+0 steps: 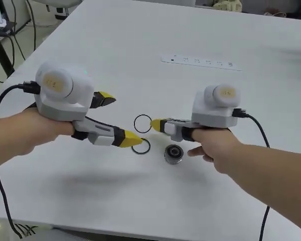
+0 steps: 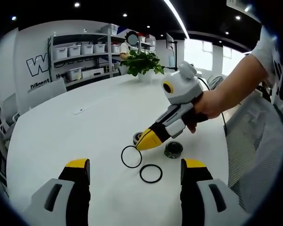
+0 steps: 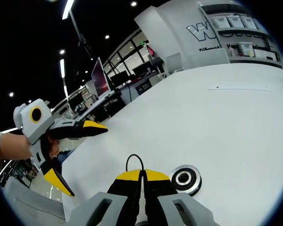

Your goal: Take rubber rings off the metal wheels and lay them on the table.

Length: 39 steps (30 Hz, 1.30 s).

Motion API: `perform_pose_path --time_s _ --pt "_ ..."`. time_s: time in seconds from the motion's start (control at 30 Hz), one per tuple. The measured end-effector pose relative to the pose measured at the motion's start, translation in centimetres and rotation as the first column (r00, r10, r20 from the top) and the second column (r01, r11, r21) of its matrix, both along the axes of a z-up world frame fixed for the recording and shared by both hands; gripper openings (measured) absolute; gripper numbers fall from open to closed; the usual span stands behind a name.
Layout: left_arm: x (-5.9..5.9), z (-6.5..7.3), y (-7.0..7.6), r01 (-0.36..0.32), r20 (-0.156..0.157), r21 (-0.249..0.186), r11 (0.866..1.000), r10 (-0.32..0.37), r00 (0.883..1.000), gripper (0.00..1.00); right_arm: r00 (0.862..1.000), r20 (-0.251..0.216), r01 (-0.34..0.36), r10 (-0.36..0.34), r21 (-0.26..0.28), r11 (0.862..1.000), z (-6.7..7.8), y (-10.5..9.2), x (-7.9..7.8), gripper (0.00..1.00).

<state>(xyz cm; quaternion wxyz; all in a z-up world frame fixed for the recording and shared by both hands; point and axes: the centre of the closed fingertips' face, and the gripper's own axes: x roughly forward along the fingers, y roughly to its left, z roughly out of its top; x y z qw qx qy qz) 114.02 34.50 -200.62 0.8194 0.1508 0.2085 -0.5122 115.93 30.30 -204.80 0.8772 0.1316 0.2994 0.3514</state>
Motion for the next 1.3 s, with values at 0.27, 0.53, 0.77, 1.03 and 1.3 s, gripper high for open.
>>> perform_pose_path --time_s 0.27,0.53,0.77,1.03,1.3 --pt "-0.1 -0.1 0.0 -0.001 -0.003 0.004 1.0 0.001 1.0 0.77 1.0 -0.007 -0.011 0.011 -0.018 1.0 -0.7 -0.1 0.0 0.0" --pt "-0.1 -0.2 0.1 -0.001 -0.004 0.006 1.0 0.001 1.0 0.77 1.0 -0.009 -0.013 0.013 -0.028 1.0 -0.9 -0.1 0.1 0.0" --pt "-0.2 -0.5 0.4 -0.005 -0.009 0.012 1.0 0.005 1.0 0.77 1.0 -0.01 -0.019 0.018 -0.057 0.998 -1.4 -0.2 0.1 0.0" --pt "-0.1 -0.6 0.5 -0.007 -0.011 0.016 1.0 0.008 1.0 0.77 1.0 -0.001 -0.027 0.027 -0.075 0.997 -1.6 -0.2 0.2 0.0" --pt "-0.2 -0.7 0.3 -0.002 -0.017 0.018 1.0 0.002 1.0 0.77 0.999 0.016 -0.035 0.037 -0.094 0.995 -1.5 -0.3 0.2 0.04"
